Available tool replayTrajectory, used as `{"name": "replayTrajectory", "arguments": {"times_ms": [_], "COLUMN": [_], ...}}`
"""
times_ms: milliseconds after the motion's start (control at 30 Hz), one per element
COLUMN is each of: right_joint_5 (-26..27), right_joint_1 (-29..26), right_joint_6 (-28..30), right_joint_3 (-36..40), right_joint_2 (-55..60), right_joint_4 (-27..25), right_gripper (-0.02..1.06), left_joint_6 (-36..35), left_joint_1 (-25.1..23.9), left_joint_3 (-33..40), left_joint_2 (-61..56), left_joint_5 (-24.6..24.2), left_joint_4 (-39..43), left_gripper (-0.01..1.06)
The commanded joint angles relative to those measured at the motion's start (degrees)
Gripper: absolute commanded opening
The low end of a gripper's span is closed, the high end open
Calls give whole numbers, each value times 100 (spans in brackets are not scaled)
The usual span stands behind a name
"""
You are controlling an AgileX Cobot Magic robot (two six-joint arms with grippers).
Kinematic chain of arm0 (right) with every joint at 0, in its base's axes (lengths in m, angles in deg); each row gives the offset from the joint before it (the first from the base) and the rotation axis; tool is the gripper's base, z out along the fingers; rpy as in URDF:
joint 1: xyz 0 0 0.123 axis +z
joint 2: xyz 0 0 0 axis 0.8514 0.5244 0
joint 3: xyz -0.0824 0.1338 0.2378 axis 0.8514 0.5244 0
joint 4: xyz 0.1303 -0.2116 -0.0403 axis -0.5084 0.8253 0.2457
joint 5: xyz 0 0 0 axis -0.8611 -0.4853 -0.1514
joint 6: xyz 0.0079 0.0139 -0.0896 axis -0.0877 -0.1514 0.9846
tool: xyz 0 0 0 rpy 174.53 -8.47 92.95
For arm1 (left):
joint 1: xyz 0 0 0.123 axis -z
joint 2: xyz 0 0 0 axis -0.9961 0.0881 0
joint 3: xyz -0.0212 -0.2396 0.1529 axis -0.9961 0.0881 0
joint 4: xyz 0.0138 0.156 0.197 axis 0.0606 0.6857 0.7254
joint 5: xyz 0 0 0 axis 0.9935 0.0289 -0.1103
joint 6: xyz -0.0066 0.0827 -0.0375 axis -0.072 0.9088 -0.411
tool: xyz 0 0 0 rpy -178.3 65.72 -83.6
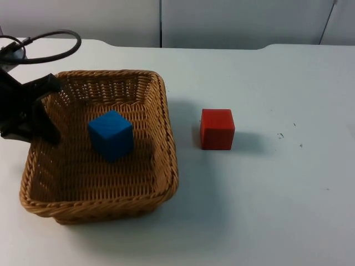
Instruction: Pick up the basket with the left hand and place the blue cube into the basket with the right hand.
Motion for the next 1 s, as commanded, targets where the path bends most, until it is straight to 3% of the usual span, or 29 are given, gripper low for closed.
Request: {"name": "replayTrajectory", "arguments": {"times_ms": [0,400,533,633,667,800,833,900,967], "right_joint_5": [-42,-129,-129,-140,-140,-153,-153,-153,-153], "right_joint_1": [23,23,23,23,23,23,23,23,23], "right_joint_6": [37,37,37,37,37,47,47,58,58], "right_joint_3": [-13,-13,-13,-13,-13,-13,-13,-13,-13], "right_joint_2": [-67,-67,-67,-67,-67,-67,-67,-67,-67], "right_joint_4": [-13,-13,-13,-13,-13,-1,-1,-1,-1], "right_gripper": [80,80,80,80,80,80,80,80,80], "left_joint_6": [169,352,352,352,352,323,323,323,294], "left_joint_1": [23,23,23,23,23,23,23,23,7], "left_joint_3": [-39,-43,-43,-43,-43,-43,-43,-43,-43], "left_joint_2": [25,25,25,25,25,25,25,-12,-133], "left_joint_5": [176,239,250,300,300,302,302,274,285], "left_joint_4": [79,145,145,145,145,145,145,145,145], "left_gripper": [0,0,6,29,29,62,62,72,74]}}
